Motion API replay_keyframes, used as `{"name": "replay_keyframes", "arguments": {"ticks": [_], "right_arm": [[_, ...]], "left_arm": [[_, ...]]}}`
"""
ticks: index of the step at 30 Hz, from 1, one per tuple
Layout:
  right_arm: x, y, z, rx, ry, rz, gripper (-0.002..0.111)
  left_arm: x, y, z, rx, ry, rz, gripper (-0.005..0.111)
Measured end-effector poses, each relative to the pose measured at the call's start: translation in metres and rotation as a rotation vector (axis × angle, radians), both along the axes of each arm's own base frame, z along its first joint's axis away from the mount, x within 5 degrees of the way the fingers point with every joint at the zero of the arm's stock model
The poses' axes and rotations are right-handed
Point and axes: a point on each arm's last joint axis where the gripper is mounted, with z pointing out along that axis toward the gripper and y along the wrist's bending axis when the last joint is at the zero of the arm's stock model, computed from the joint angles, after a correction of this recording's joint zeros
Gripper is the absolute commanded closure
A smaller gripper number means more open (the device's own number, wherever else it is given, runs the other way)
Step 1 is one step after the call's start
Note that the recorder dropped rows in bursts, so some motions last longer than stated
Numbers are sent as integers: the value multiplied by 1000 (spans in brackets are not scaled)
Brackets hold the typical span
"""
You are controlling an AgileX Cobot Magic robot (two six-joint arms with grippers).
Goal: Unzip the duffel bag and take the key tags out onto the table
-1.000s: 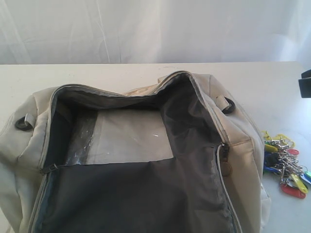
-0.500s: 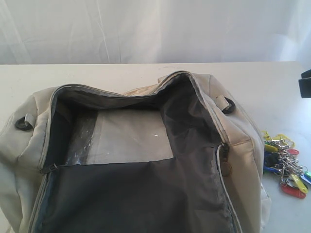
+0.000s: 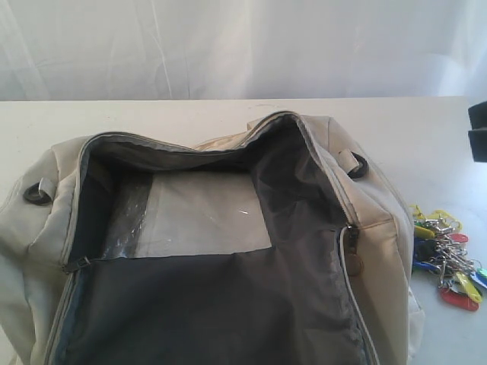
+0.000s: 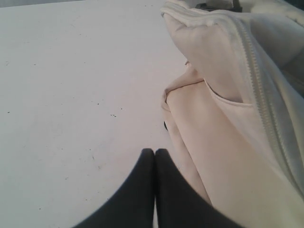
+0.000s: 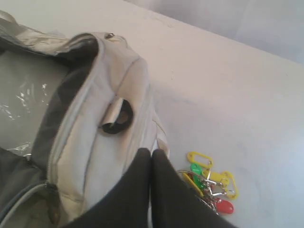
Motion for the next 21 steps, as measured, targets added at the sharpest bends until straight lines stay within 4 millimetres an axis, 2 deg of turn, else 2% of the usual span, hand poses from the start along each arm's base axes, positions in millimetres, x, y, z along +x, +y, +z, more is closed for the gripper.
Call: {"name": "replay_keyframes", "arguments": {"ticks": [2, 5, 13, 18, 21], "right_arm": [[-10, 5, -4, 4, -47, 25, 108], [-26, 6, -21, 10, -113, 18, 108], [-76, -4, -100, 31, -364, -82, 108], [-92, -8, -152, 81, -411, -129, 108], [-97, -8, -162, 123, -412, -143, 108]], "left_arm": [[0, 0, 0, 0, 0, 0, 107], [0, 0, 0, 0, 0, 0, 107], [0, 0, 0, 0, 0, 0, 107], [0, 0, 0, 0, 0, 0, 107], [0, 0, 0, 0, 0, 0, 107]]}}
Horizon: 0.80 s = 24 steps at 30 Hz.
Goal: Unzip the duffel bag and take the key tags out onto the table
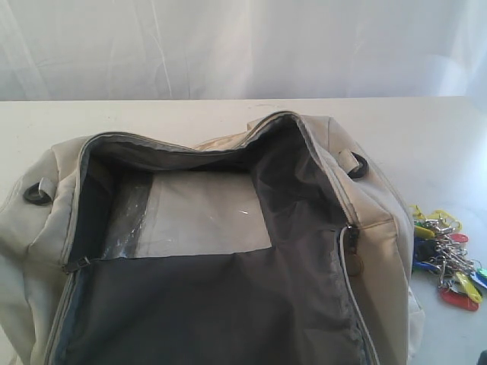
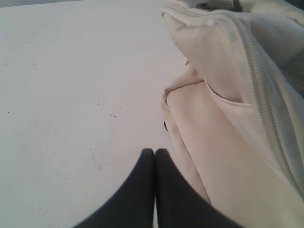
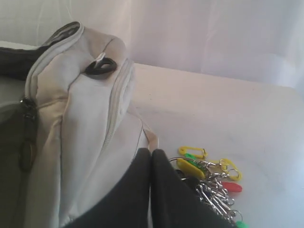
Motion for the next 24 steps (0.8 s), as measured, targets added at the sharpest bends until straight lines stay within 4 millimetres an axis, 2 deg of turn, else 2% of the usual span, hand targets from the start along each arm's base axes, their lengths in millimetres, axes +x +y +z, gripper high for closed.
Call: {"name": "replay_keyframes", "arguments": {"ticks": [6, 11, 16, 24], "right_arm": [[-3, -4, -1, 33, -2, -66, 108], [-7, -8, -8, 59, 67, -160, 108], [-8, -7, -14, 79, 129, -162, 108], [-11, -7, -13, 59, 100, -165, 108]], "left_arm": [[0, 0, 0, 0, 0, 0, 107], [0, 0, 0, -1, 0, 0, 107], [0, 0, 0, -1, 0, 0, 107], [0, 0, 0, -2, 0, 1, 107]]}}
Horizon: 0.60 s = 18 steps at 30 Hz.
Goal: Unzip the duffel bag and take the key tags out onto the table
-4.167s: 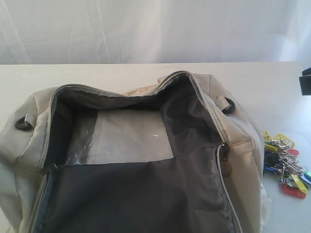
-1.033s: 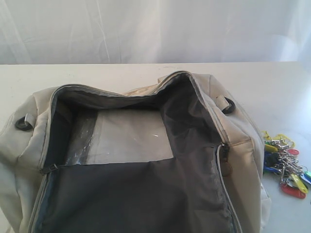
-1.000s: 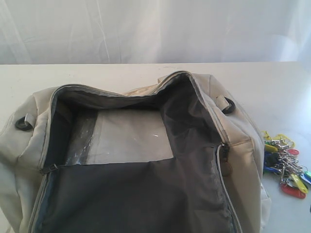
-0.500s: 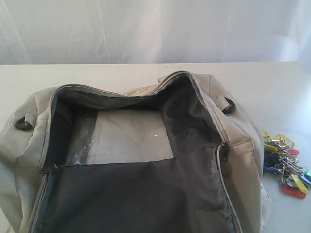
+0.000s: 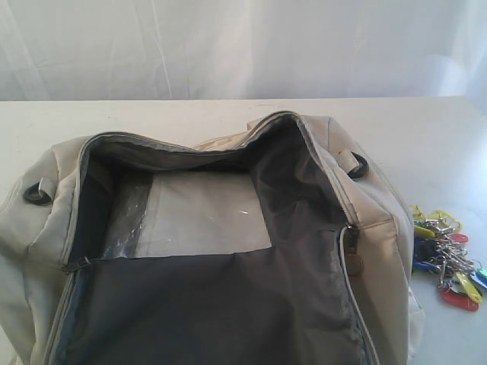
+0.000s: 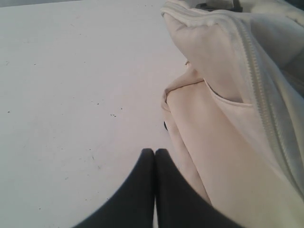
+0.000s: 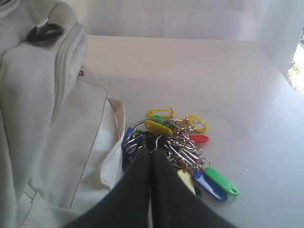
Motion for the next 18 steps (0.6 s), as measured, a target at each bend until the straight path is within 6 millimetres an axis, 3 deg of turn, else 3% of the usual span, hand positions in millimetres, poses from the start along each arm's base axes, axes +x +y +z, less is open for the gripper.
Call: {"name": "replay_keyframes", "arguments": {"ticks": [18], "right_arm": [[-1, -4, -1, -24, 18, 5, 108]], "left_arm": [[0, 0, 0, 0, 0, 0, 107]]}}
